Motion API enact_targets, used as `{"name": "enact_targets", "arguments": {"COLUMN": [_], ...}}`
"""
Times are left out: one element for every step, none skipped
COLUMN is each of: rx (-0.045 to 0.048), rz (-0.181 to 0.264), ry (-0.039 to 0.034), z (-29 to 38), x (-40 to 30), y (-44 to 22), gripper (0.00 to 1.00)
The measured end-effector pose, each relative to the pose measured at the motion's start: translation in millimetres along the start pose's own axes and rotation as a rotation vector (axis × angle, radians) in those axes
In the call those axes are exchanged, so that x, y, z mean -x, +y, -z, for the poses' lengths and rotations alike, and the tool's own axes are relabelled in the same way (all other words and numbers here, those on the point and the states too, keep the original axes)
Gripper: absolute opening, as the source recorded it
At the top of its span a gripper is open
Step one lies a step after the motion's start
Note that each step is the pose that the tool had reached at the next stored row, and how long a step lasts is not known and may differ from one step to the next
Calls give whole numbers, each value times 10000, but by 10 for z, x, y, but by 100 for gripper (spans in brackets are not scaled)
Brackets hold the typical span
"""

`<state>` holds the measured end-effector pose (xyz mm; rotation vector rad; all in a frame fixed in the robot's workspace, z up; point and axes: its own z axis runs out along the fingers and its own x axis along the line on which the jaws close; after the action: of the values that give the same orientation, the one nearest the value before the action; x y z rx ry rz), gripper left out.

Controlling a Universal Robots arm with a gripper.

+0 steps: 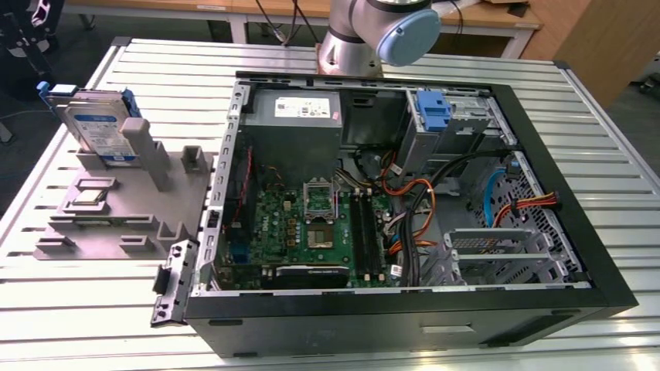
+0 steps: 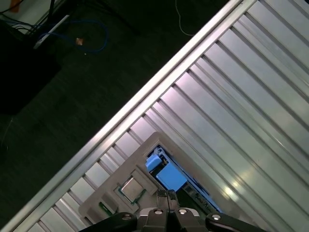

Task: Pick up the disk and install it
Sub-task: 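Pick up the disk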

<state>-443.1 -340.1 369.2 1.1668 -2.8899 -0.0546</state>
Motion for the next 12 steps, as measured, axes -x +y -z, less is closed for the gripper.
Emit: {"name": "enact_targets", "arguments": {"rx": [0, -1, -1, -1, -1, -1, -2, -2, -2, -1, -2, -1], "rz": [34, 64, 90, 106, 118, 121, 123, 123, 123, 123, 123, 124], "ry": [2, 2, 4, 4, 5, 5, 5, 5, 5, 5, 4, 5], "z": [0, 0, 0, 0, 0, 0, 0, 0, 0, 0, 0, 0], "x": [0, 0, 0, 0, 0, 0, 0, 0, 0, 0, 0, 0], "y": [0, 0, 0, 0, 0, 0, 0, 0, 0, 0, 0, 0], "gripper": [10, 10, 10, 10, 10, 10, 10, 10, 10, 10, 10, 10]}}
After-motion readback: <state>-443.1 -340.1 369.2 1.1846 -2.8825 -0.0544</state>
